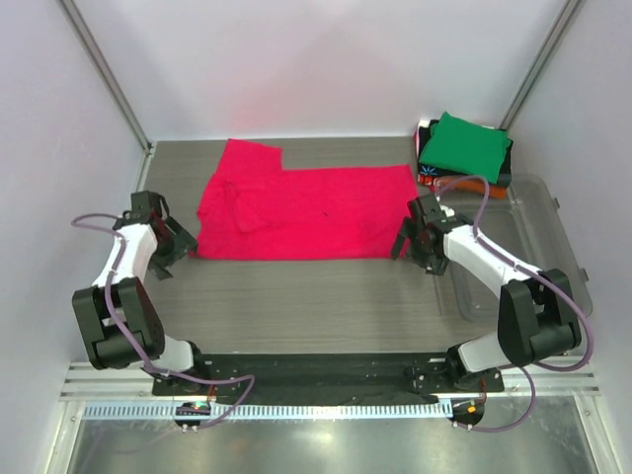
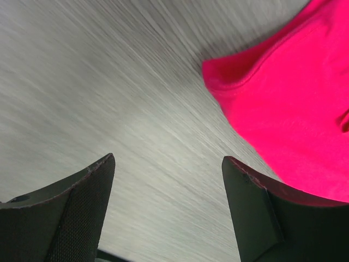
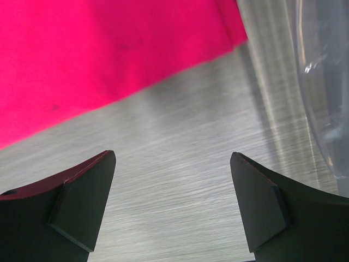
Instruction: Fold and stack the t-shirts
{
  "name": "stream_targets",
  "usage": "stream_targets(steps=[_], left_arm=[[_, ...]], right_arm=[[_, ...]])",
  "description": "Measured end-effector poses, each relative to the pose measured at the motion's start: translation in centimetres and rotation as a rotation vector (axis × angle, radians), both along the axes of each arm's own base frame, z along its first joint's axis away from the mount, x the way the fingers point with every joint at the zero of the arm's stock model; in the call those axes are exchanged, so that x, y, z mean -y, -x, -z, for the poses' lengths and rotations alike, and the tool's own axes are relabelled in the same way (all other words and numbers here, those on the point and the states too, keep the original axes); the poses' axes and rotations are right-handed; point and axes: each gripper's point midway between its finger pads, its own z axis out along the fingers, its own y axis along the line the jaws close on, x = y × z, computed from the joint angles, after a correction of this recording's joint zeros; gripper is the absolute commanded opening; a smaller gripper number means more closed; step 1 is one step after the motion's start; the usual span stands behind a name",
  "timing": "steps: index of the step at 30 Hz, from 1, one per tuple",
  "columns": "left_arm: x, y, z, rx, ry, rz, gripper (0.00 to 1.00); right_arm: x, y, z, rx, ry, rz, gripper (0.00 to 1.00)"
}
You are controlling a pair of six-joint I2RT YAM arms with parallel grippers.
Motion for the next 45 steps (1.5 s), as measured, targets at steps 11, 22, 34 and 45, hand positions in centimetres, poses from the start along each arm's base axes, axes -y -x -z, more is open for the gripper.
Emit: stream_targets(steps=[11,22,34,45], left_arm=[[2.7,-3.9,2.6,0.154,0.199,-0.093,0.78],[2.3,-5.1,5.5,0.161,0.222,-0.206,0.31],[-2.6,-3.7,4.7,0.174,0.104,-0.383,0.09],[-2.9,-1.8,4.7,0.169,0.080,-0.426,0.08]], right_arm=[[0.2,-1.4,3.3,0.027,-0.025,0.061,0.81],[0.5,-4.9,3.5,0.148,-0.035,0.186,0.75],[0.5,-5.6,3.9,0.181,-0.038,0.227,0.73],[0.2,-5.0,4.3,0.192,-0.012,0.240,0.63]])
